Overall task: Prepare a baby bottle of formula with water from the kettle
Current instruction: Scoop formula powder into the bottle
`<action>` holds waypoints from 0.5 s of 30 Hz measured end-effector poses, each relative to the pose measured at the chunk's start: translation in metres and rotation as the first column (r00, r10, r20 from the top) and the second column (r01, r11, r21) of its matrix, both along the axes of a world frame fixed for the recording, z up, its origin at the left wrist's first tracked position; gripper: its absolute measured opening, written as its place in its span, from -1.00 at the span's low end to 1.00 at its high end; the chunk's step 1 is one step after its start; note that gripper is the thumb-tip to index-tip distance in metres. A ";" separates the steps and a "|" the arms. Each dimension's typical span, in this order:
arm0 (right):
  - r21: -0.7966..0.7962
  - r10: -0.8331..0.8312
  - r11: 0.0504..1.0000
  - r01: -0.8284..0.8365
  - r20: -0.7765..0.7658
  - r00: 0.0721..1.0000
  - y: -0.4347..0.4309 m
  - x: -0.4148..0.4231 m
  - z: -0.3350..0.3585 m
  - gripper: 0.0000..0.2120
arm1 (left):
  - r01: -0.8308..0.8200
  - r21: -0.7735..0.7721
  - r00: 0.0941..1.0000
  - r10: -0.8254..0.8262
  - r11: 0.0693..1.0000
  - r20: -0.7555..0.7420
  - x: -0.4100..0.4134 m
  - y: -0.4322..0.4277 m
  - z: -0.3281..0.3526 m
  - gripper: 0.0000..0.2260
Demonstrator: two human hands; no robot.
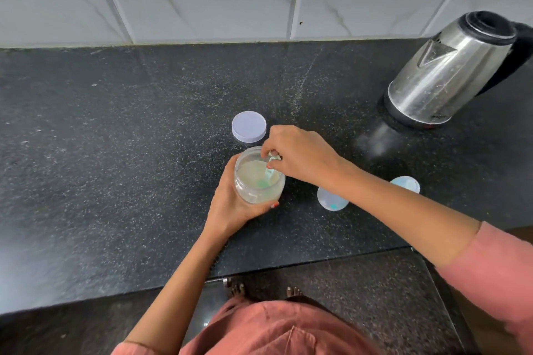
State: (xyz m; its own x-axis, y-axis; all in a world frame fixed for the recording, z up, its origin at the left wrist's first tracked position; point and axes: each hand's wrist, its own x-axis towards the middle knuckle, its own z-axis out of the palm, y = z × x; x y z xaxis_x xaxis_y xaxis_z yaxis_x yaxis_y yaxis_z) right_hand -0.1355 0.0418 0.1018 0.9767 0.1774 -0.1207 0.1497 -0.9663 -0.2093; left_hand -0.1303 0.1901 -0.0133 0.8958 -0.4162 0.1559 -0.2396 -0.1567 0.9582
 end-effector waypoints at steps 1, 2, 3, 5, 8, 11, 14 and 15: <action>-0.059 0.021 0.998 -0.020 0.003 1.000 0.002 0.001 -0.001 -0.76 | 0.002 -0.003 1.000 -0.002 1.000 -0.004 0.000 0.000 -0.001 -0.26; -0.111 0.034 0.993 -0.033 0.006 0.999 0.004 0.001 -0.002 -0.73 | 0.001 -0.003 1.000 -0.001 1.000 -0.007 0.000 0.000 -0.001 -0.26; -0.157 0.042 0.987 -0.040 0.009 0.999 0.006 0.002 -0.002 -0.72 | -0.002 0.001 1.000 0.002 1.000 -0.008 0.000 0.000 -0.002 -0.25; -0.234 0.057 0.971 -0.051 0.018 0.998 0.011 0.004 -0.003 -0.73 | -0.005 0.010 1.000 0.005 1.000 -0.006 0.000 0.001 -0.003 -0.23; -0.288 0.090 0.955 -0.078 0.030 0.996 0.015 0.006 -0.004 -0.82 | -0.011 0.020 1.000 0.012 1.000 -0.017 0.000 0.001 -0.001 -0.24; -0.227 0.081 0.972 -0.066 0.056 0.995 0.013 0.006 0.002 -0.87 | -0.015 0.020 1.000 0.016 1.000 -0.020 0.000 0.001 0.000 -0.25; -0.118 0.040 0.993 -0.028 0.101 0.994 0.004 0.007 0.012 -0.91 | -0.018 0.026 1.000 0.018 1.000 -0.015 0.000 0.001 0.001 -0.25; -0.089 0.028 0.996 -0.018 0.110 0.994 0.000 0.007 0.015 -0.92 | -0.020 0.029 1.000 0.020 0.999 -0.014 0.000 0.001 0.001 -0.26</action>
State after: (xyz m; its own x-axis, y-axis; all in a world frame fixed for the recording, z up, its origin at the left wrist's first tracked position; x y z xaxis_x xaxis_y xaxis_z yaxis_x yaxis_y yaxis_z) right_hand -0.1282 0.0422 0.1167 0.9807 0.1937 -0.0280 0.1899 -0.9762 -0.1049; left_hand -0.1304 0.1909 -0.0124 0.9060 -0.4023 0.1315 -0.2227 -0.1888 0.9564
